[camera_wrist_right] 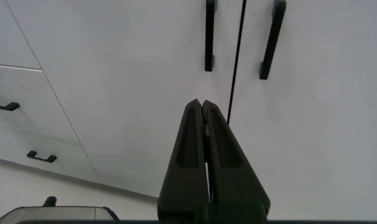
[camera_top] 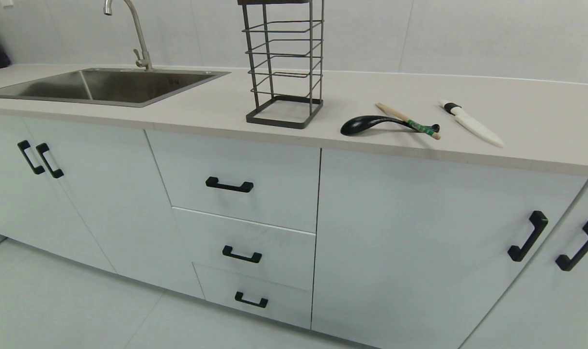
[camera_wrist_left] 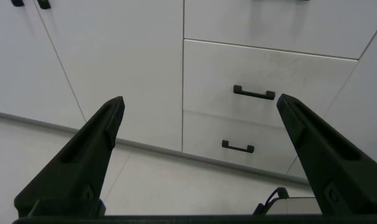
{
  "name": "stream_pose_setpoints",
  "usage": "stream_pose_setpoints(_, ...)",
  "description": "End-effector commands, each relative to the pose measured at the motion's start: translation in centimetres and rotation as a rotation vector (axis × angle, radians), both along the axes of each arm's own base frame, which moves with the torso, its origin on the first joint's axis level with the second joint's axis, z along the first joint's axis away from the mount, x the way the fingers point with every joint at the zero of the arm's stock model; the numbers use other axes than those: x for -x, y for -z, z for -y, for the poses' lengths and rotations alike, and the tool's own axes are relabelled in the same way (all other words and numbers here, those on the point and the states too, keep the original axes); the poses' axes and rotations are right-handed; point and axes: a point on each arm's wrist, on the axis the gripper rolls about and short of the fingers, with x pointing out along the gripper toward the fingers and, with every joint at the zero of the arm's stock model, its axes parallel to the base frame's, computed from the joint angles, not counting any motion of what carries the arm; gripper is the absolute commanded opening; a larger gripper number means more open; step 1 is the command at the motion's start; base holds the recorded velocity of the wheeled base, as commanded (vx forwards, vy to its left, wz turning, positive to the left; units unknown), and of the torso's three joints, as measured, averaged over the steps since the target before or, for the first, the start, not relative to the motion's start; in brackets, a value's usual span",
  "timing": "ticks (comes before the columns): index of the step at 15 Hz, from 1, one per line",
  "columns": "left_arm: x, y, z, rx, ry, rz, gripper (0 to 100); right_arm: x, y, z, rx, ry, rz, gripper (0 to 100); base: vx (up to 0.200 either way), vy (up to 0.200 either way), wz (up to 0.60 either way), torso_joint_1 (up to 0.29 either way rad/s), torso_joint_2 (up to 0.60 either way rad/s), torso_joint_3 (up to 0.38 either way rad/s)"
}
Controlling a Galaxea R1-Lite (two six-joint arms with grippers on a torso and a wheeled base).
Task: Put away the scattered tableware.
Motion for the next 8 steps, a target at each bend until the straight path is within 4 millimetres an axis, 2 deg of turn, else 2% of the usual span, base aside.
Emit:
stream_pose_setpoints(1, 0.00, 0.02, 0.00, -0.002, 0.000, -0.001, 100, -0.02, 0.00, 0.00, 0.000, -0.001, -0.002, 0, 0.000, 0.200, 0.00, 0.002, 0.00, 0.002)
stream_pose_setpoints(8, 0.00, 0.00, 0.00, 0.000, 0.000, 0.000, 100, -0.02, 0.00, 0.00, 0.000, -0.001, -0.002, 0, 0.000, 0.000, 0.00, 0.000, 0.00, 0.000)
